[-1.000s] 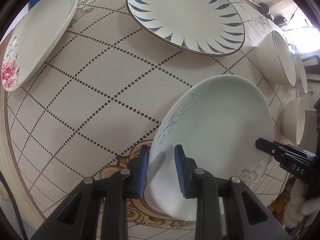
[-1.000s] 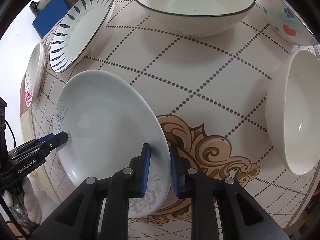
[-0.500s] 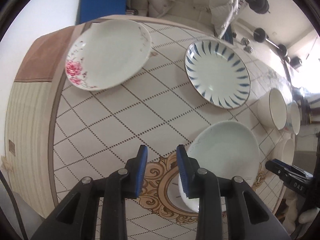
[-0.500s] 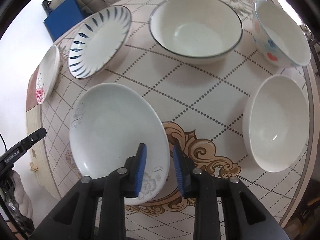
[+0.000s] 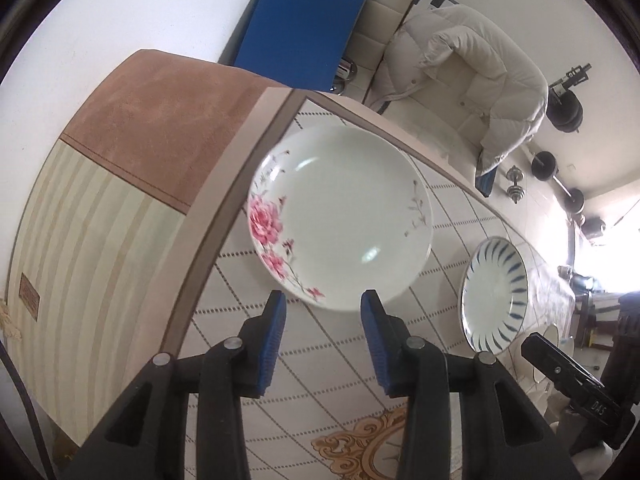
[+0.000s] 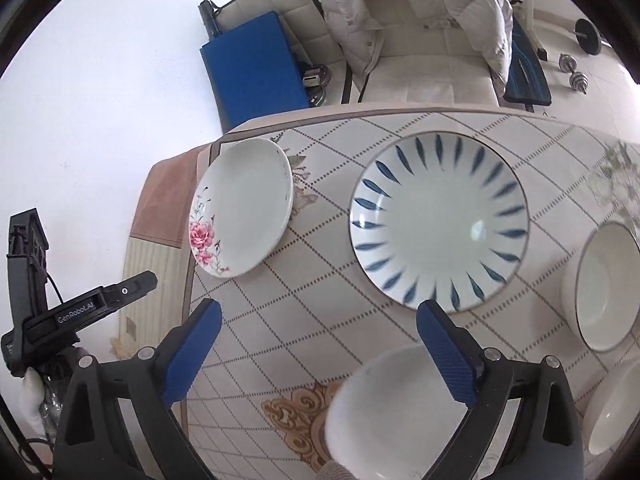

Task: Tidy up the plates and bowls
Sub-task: 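Grasp the rim of the pink-flower plate with both grippers, then lift the pink-flower plate and carry it over the grey-swirl plate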

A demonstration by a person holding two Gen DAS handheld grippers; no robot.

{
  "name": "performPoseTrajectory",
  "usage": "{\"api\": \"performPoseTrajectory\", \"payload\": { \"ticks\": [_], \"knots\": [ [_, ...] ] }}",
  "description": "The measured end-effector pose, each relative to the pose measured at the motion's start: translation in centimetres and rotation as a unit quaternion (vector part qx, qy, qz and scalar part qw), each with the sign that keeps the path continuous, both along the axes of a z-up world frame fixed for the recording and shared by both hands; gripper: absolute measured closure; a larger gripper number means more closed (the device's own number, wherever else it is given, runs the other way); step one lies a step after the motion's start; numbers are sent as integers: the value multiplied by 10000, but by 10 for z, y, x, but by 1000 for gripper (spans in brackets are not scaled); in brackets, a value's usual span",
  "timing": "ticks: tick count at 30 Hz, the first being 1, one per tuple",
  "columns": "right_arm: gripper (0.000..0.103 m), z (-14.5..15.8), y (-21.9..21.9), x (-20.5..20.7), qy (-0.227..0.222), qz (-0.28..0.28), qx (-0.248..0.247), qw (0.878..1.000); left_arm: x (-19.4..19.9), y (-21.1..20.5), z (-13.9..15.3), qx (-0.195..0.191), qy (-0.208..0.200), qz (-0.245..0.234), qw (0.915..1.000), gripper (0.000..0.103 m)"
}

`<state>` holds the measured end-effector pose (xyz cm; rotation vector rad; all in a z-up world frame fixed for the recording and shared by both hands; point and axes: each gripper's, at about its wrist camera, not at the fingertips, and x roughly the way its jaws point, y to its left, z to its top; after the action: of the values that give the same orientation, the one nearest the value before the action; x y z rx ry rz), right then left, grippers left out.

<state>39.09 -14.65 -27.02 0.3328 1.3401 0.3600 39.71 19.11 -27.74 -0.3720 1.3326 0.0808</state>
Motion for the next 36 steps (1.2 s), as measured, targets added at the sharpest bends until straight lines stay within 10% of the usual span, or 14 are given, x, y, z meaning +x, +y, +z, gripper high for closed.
{"api": "performPoseTrajectory", "payload": {
  "ticks": [16, 36],
  "knots": [
    [9, -108, 104, 146, 1205, 23, 59, 9927, 116, 58, -104, -395, 846, -427, 9947, 67],
    [83, -149, 120, 160, 1469, 201, -83, 9889, 111, 52, -126, -323, 783, -801, 9932, 77]
  ]
}}
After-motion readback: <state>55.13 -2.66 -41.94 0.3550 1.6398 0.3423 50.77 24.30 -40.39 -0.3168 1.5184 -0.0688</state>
